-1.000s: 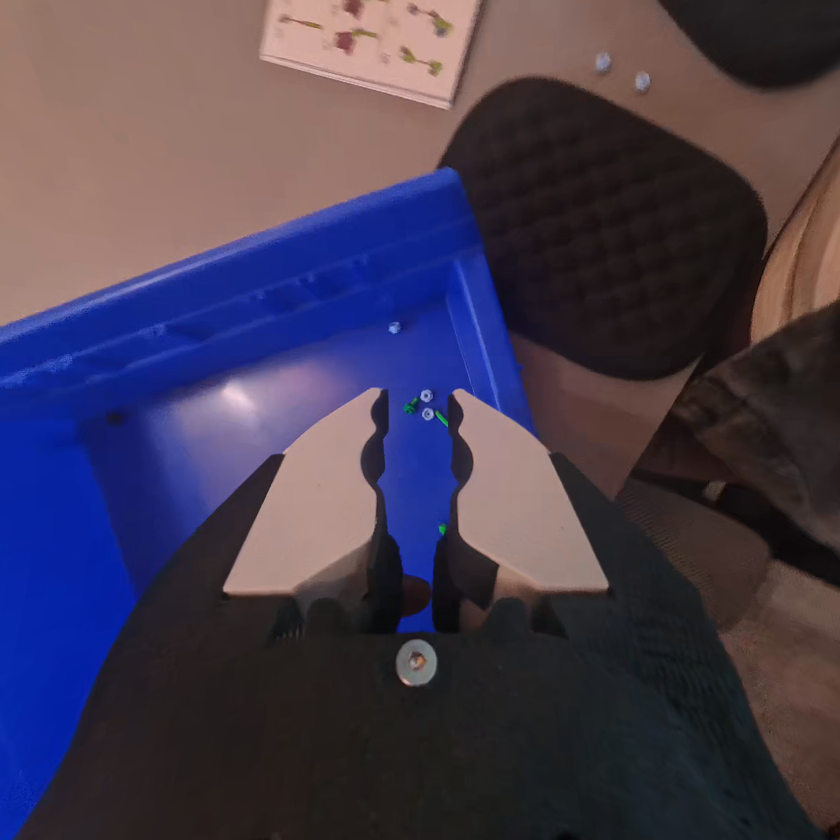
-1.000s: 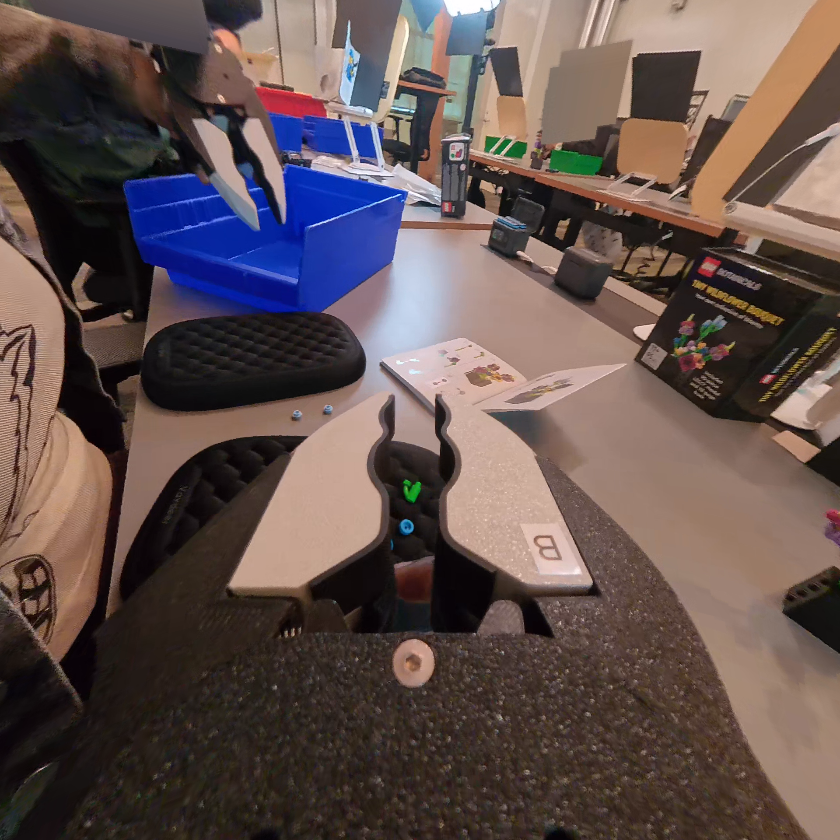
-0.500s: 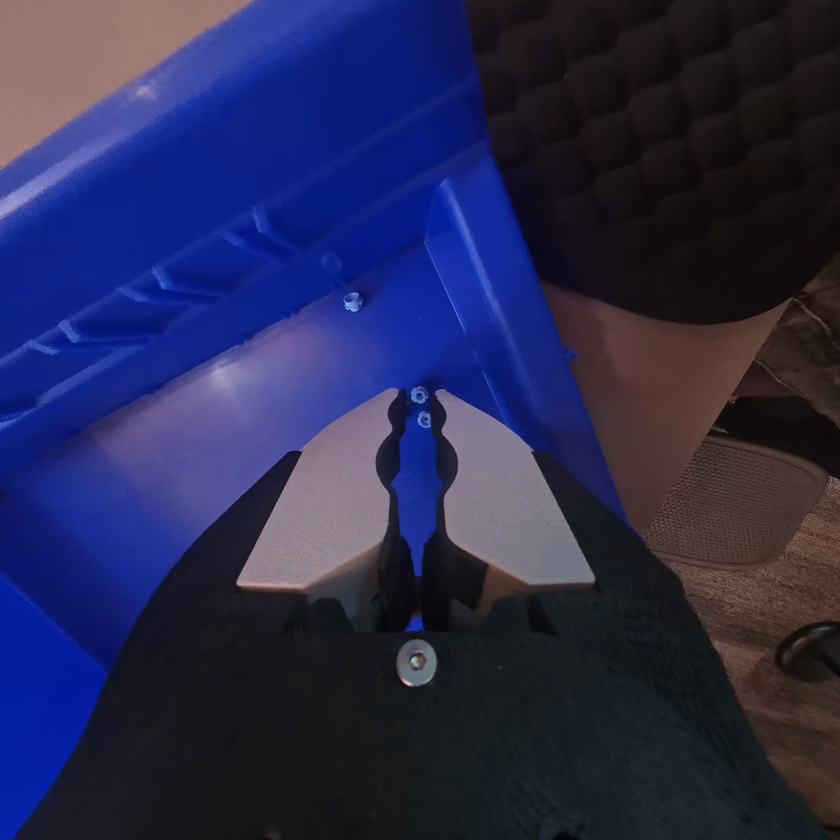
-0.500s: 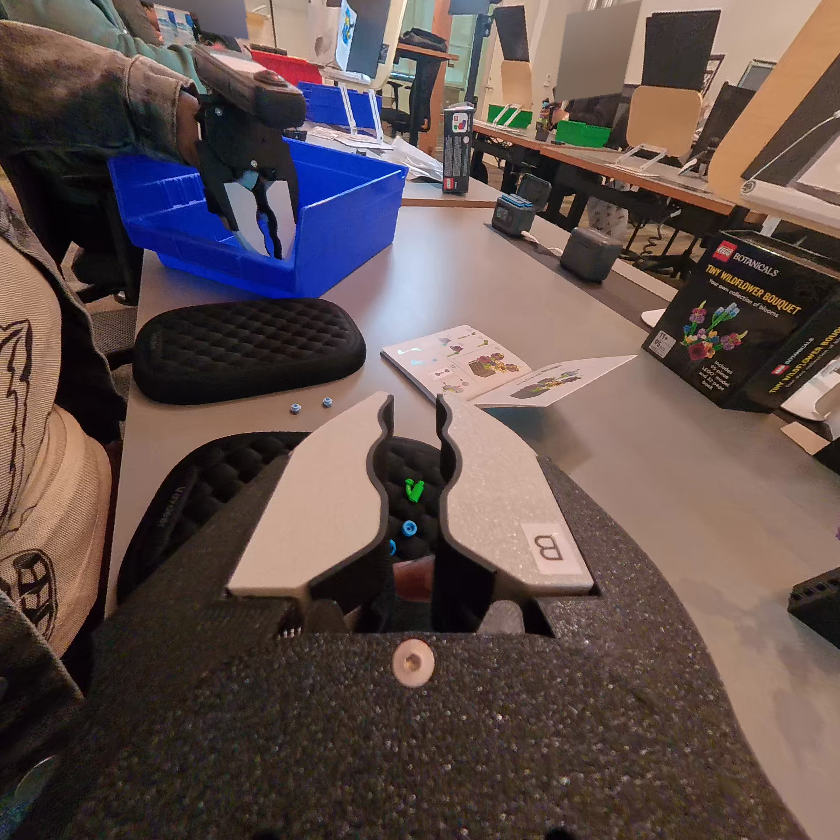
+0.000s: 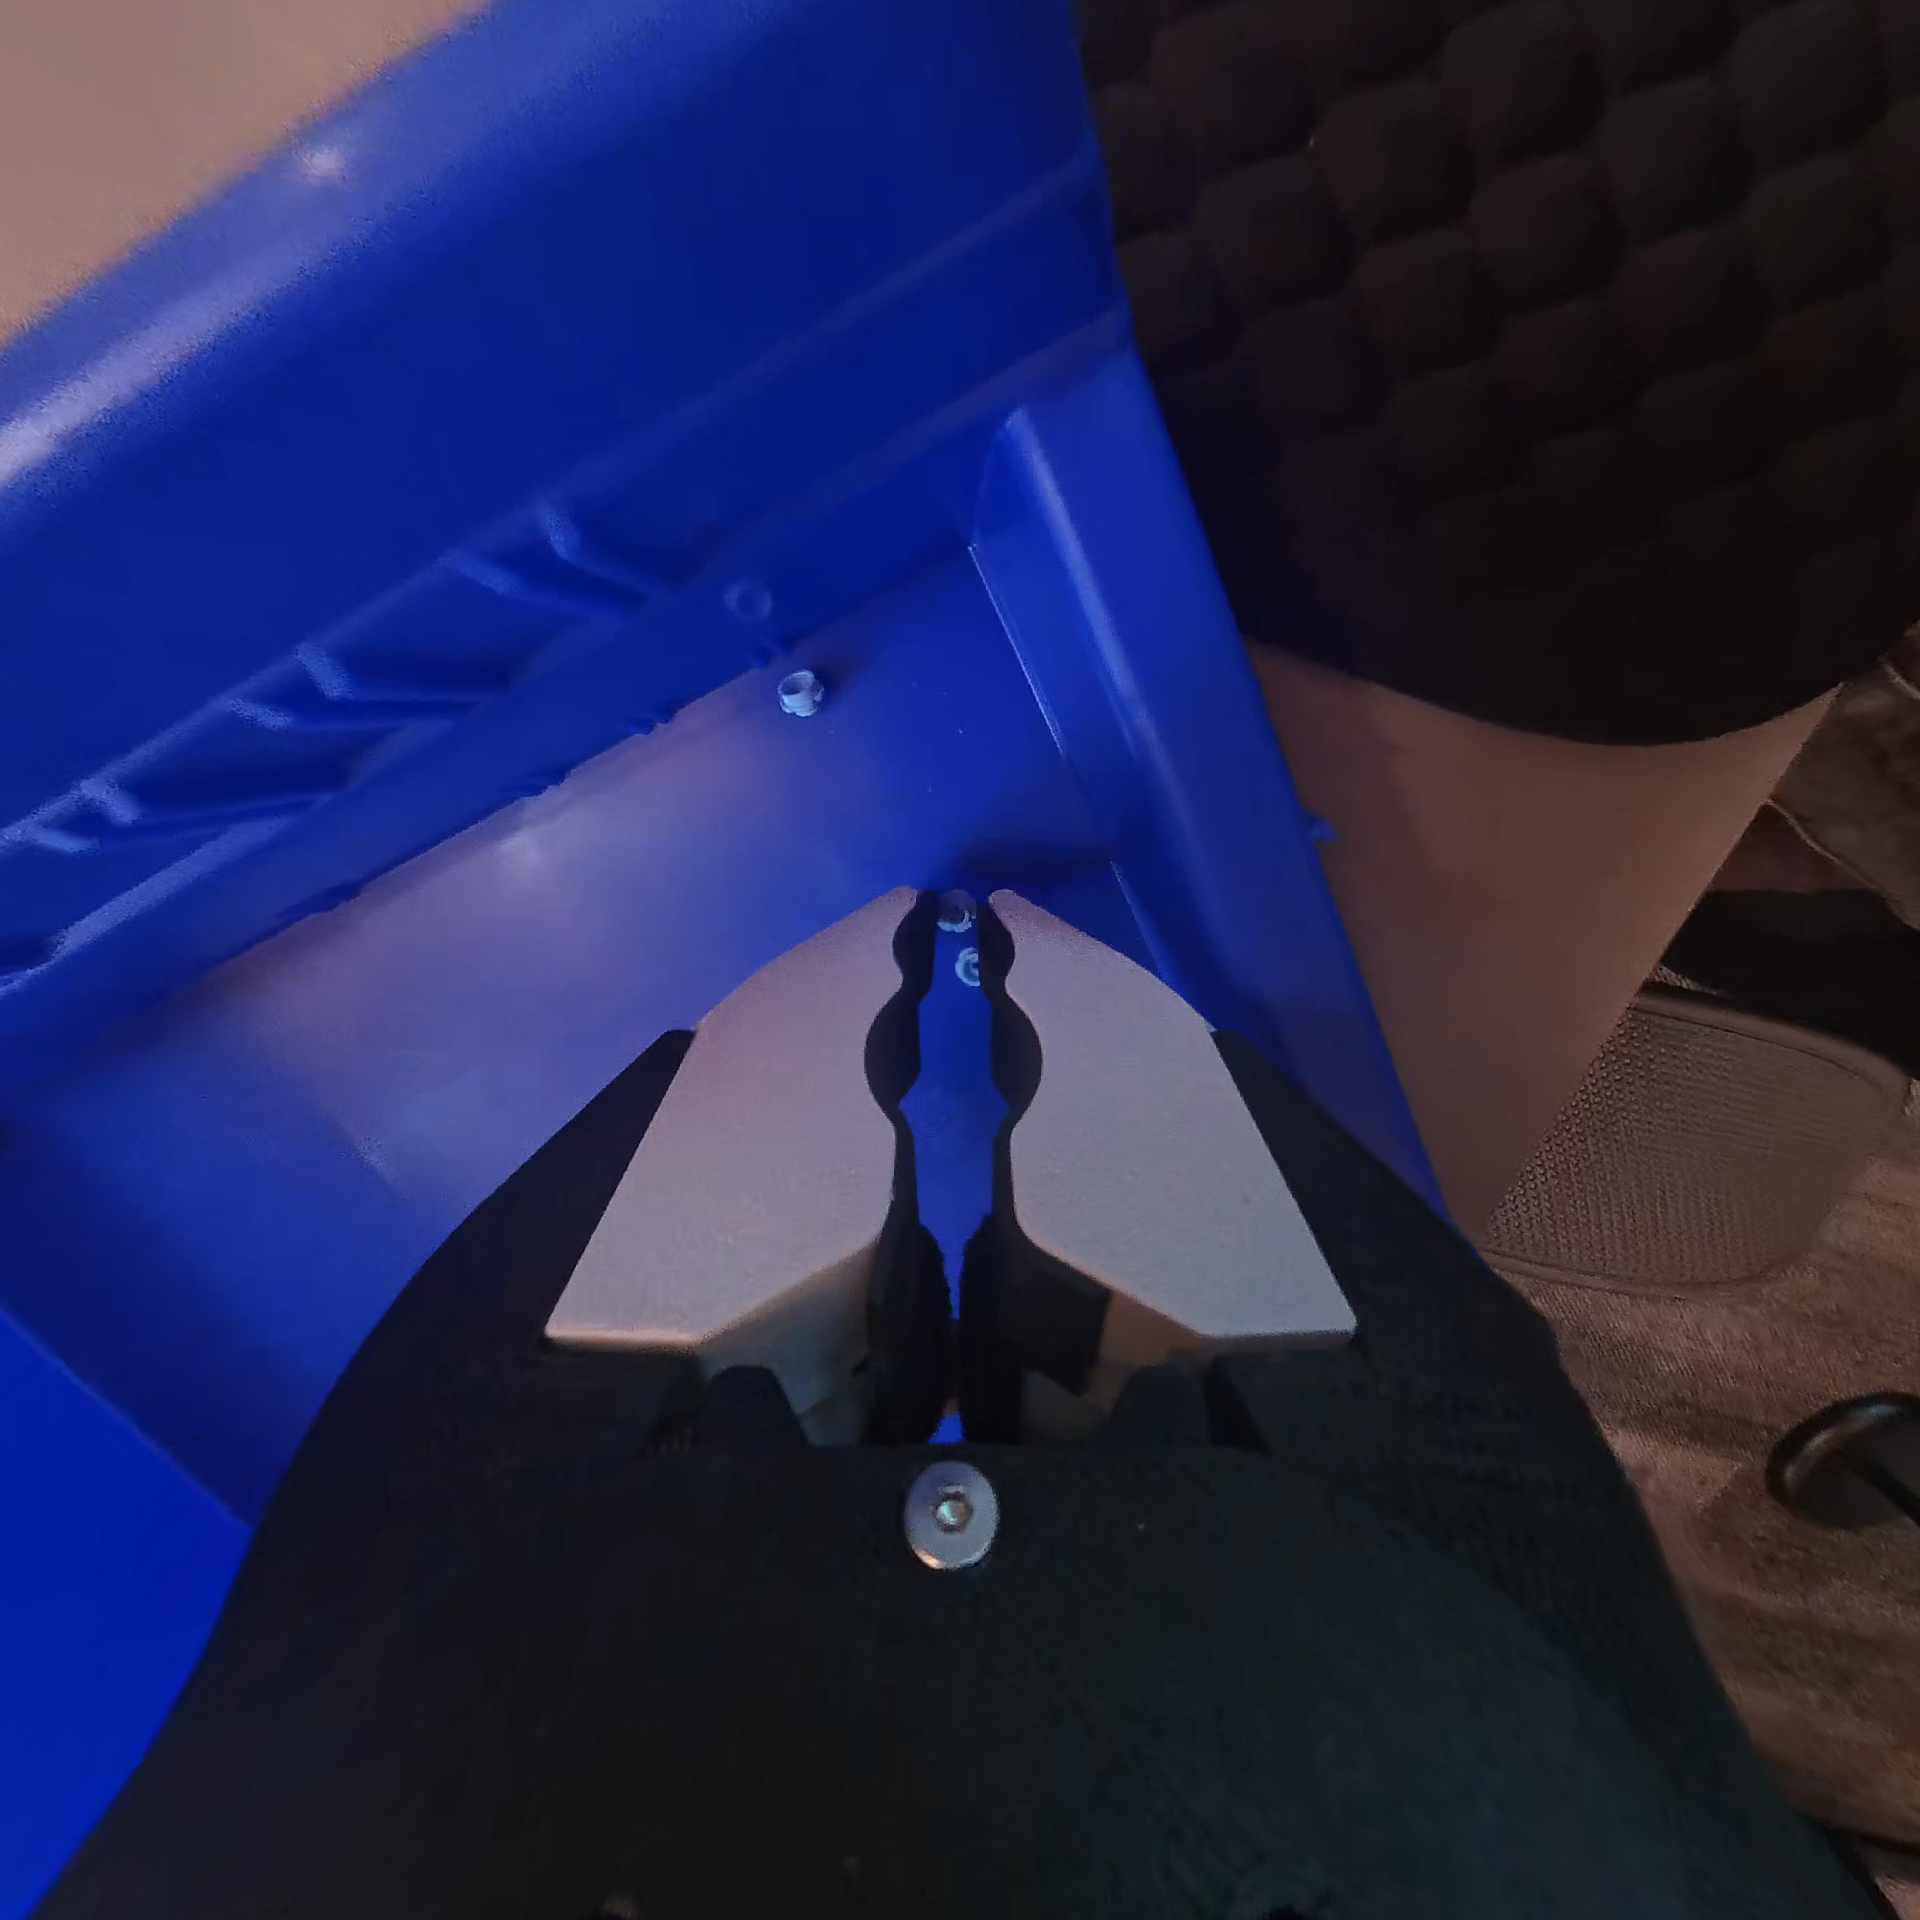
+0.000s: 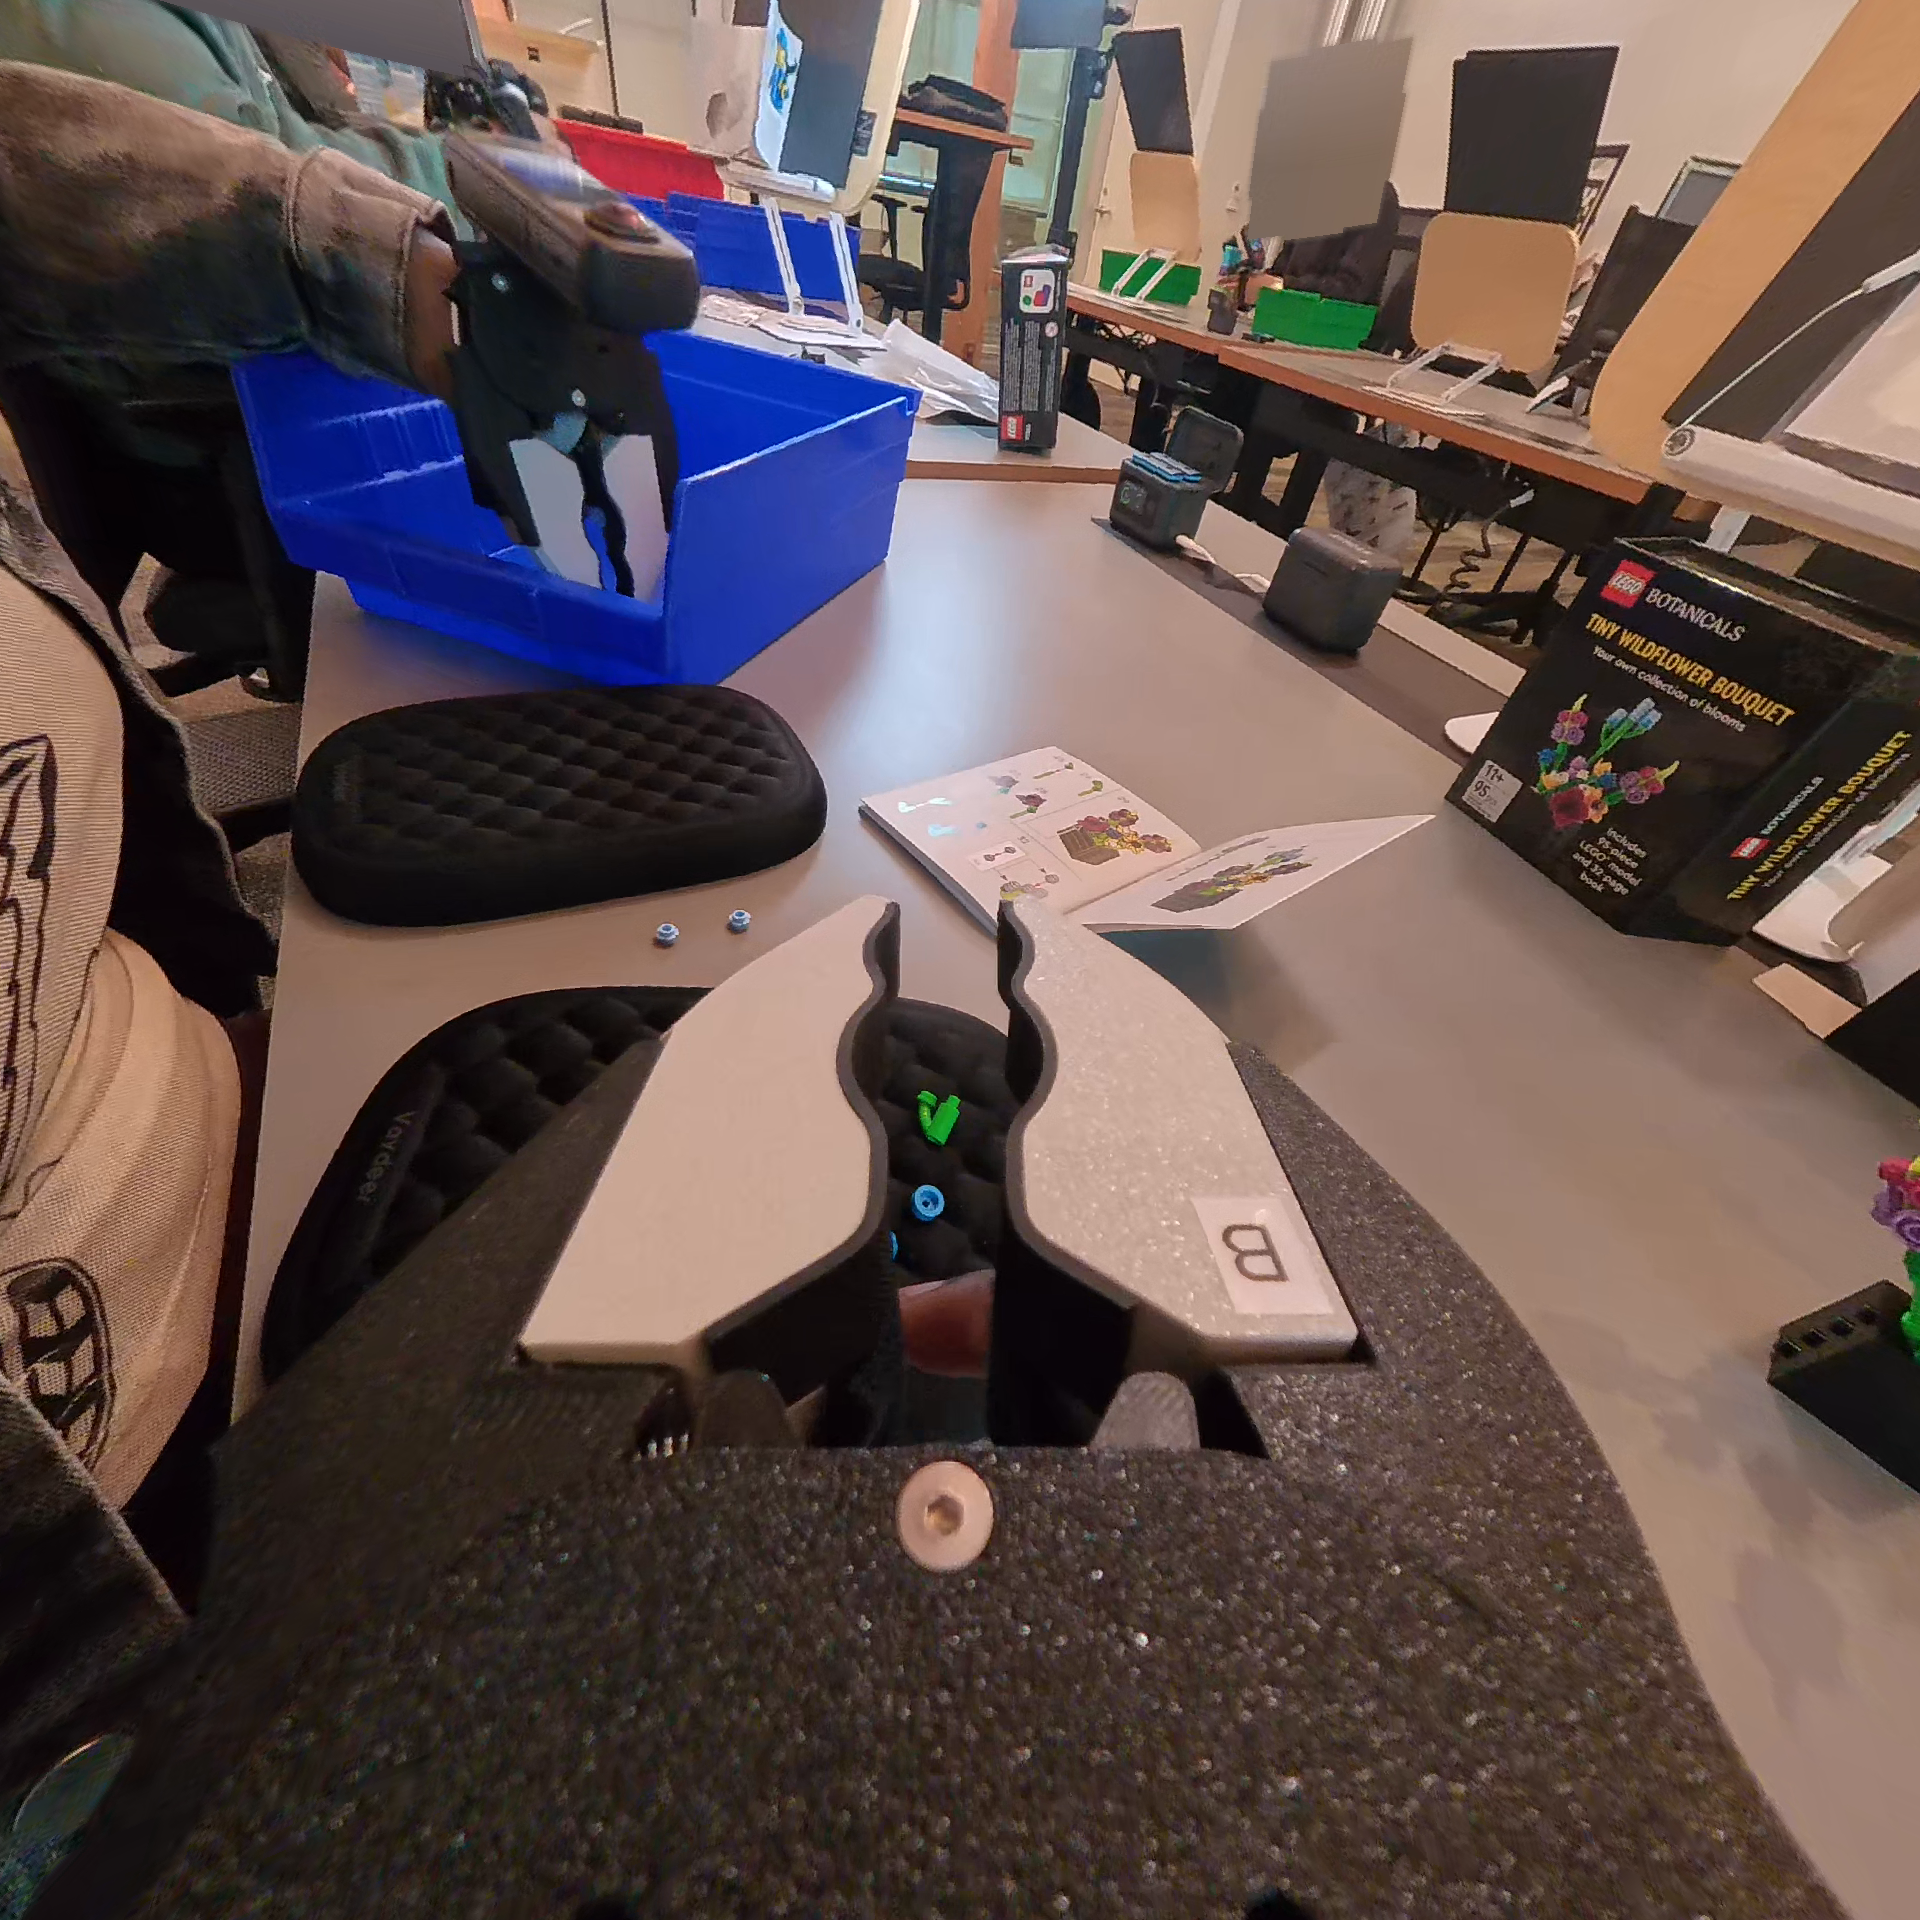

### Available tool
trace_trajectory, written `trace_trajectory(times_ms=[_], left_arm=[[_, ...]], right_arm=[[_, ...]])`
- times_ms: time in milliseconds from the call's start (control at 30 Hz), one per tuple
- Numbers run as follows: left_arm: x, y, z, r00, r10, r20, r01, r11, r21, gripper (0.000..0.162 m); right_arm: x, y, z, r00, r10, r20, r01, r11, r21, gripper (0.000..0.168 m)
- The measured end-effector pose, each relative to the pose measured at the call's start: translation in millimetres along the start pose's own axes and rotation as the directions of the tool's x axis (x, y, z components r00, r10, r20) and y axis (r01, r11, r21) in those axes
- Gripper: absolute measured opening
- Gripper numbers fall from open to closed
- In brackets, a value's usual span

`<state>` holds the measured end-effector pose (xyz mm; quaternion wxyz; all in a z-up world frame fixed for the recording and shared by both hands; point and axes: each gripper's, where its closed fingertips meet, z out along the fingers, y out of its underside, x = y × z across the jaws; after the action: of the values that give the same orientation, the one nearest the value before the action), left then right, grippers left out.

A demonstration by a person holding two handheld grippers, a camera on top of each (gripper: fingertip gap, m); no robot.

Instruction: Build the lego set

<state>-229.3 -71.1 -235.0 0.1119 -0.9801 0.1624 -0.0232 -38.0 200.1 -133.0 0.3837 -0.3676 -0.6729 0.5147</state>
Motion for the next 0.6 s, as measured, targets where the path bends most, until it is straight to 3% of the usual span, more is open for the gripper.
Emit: trace_trajectory(times_ms=[200,400,600], left_arm=[[-3,-17,-40,0.995,-0.018,0.099,0.012,0.998,0.060,0.009],[16,-61,-83,0.986,0.010,0.167,-0.037,0.987,0.157,0.008],[57,-121,-78,0.987,0.115,0.111,-0.136,0.969,0.206,0.008]], right_arm=[[-2,-2,1,1.000,-0.006,0.012,0.006,1.000,0.015,0.017],[-4,-3,-1,1.000,-0.003,0.026,0.002,0.999,0.044,0.018],[-8,-2,0,0.999,0.001,0.045,-0.003,0.998,0.055,0.018]])
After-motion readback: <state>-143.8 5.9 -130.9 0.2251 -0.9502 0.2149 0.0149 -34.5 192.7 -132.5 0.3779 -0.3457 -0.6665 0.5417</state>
